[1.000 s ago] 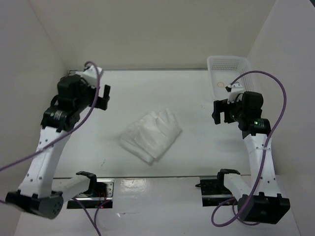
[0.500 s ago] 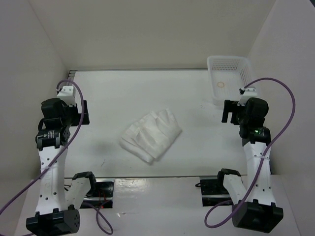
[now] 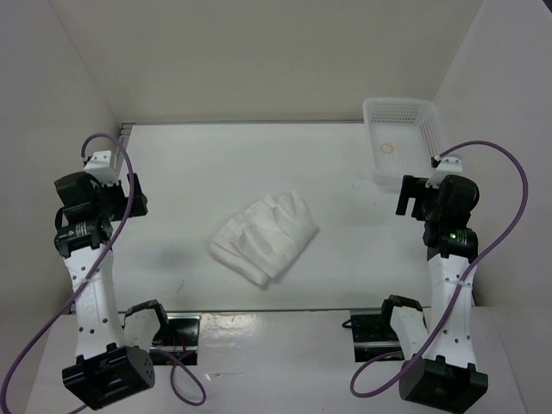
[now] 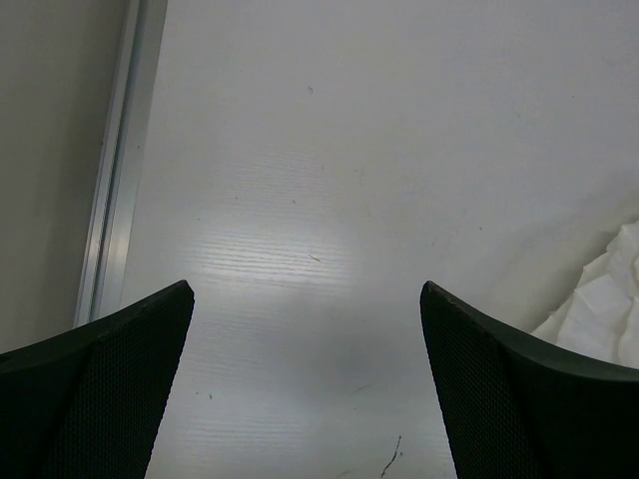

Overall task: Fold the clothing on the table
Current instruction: Fold the skirt

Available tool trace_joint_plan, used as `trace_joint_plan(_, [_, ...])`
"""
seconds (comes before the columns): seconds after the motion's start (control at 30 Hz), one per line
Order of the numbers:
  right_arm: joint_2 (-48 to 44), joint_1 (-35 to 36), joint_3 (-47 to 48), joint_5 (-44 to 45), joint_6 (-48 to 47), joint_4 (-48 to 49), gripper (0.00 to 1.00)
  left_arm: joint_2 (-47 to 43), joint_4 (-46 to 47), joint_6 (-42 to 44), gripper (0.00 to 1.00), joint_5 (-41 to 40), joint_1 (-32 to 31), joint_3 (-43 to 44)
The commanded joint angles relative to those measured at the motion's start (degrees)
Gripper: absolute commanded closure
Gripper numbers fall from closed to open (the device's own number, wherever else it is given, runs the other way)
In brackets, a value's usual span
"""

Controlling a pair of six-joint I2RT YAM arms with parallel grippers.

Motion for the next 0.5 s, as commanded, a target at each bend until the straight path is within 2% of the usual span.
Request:
trace_joint_plan(0.0, [-1.3,-0.4,-0.6,-0.1,0.2,3.5,0.02,-0.8,2.0,0.5,0.00,3.7,0.4,-0.1])
trace_joint_plan(0.47, [-2.9,-1.0,-1.1,-0.6,-0.3,3.5,0.02,0.9,2.0,0.5,0.00,4.2,0.4,-0.1])
